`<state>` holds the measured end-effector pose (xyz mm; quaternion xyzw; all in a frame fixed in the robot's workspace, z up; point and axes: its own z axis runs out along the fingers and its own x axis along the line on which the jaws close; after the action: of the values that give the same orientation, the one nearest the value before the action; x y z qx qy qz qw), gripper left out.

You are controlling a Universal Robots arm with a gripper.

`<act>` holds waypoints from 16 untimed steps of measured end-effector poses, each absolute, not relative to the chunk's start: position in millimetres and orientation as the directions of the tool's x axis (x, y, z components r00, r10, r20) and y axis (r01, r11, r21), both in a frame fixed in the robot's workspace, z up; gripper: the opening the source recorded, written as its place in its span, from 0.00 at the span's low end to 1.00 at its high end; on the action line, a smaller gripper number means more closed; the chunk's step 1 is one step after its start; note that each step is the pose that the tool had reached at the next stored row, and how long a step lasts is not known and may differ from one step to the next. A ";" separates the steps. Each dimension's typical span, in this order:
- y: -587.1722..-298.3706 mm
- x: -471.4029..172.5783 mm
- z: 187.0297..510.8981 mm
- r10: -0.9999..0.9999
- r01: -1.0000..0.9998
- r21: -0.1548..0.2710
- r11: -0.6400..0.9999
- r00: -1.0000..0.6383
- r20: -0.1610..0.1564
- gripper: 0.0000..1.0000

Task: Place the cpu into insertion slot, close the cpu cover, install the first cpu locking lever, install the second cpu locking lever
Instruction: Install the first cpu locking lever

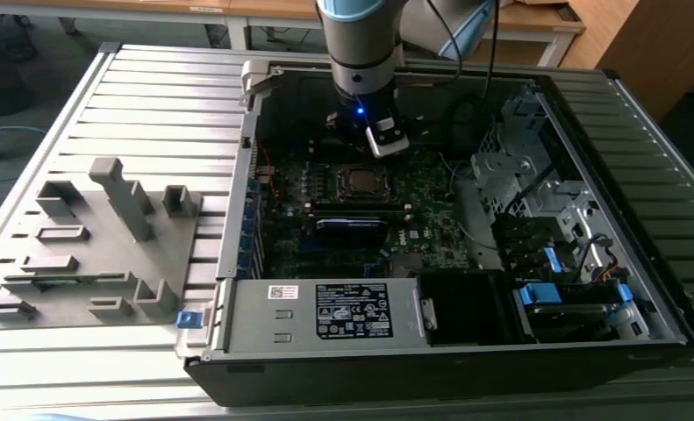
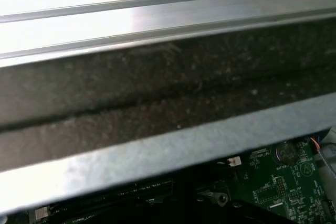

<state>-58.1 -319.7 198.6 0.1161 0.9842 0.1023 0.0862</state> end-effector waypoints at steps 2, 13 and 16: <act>-320.0 -58.2 198.0 0.248 0.212 0.221 0.952 -0.958 -0.146 0.11; -323.8 -58.2 194.0 0.257 0.222 0.217 0.951 -0.955 -0.149 0.11; -324.2 -58.2 192.7 0.258 0.223 0.215 0.951 -0.954 -0.150 0.11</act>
<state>-58.2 -324.2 192.7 0.1224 0.9836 0.0985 0.0884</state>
